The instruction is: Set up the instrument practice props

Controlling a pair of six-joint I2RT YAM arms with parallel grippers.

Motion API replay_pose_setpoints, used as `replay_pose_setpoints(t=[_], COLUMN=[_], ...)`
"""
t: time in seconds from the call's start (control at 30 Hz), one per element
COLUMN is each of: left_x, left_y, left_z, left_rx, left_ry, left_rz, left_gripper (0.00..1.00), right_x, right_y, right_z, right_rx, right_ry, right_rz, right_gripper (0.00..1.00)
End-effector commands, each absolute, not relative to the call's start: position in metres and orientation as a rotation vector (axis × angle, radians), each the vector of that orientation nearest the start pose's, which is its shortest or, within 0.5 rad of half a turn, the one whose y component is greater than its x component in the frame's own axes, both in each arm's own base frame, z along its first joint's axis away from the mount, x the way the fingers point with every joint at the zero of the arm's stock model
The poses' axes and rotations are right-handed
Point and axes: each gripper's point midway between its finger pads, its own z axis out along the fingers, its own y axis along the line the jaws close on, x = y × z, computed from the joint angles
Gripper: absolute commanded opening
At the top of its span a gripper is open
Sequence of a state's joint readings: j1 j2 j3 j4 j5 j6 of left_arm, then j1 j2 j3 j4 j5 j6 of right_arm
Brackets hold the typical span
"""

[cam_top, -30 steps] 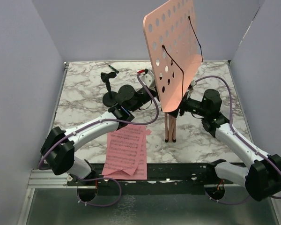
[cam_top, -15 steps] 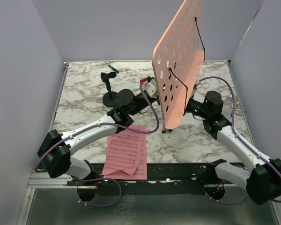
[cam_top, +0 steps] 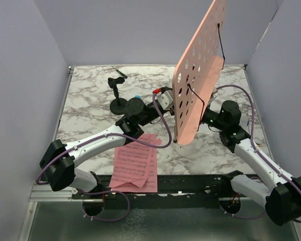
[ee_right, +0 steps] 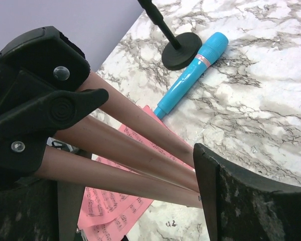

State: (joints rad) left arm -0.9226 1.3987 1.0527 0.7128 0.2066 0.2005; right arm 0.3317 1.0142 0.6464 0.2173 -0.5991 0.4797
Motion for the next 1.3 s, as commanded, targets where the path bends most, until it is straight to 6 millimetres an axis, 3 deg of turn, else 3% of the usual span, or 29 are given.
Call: replay_pose_setpoints(t=[0.0,0.33,0.5,0.87,1.13,1.27], left_x=[0.236,0.251,0.257,0.267,0.269,0.269], left_y=[-0.394,-0.39,-0.394,-0.396,-0.392,-0.394], left_z=[0.411,0.413,0.412,0.414,0.415,0.413], left_rx=[0.908,0.862,0.862,0.824,0.8,0.795], left_ry=[0.817,0.888,0.936,1.031,1.064,1.085], left_rz=[-0.744,-0.697,-0.701,-0.712,-0.709,-0.728], left_gripper=[0.0,0.0,0.0,0.0,0.0,0.0], right_x=[0.305,0.282,0.261,0.249,0.248,0.249], right_y=[0.178,0.178,0.19,0.183,0.183,0.186], right_z=[0.225,0.214,0.216,0.211,0.215,0.214], right_rx=[-0.128,-0.152,-0.327,-0.439,-0.46,-0.483], right_ry=[1.828,1.874,1.817,1.739,1.683,1.67], right_rz=[0.894,0.926,0.992,0.914,0.903,0.915], right_gripper=[0.81,0.86,0.89,0.89,0.83,0.72])
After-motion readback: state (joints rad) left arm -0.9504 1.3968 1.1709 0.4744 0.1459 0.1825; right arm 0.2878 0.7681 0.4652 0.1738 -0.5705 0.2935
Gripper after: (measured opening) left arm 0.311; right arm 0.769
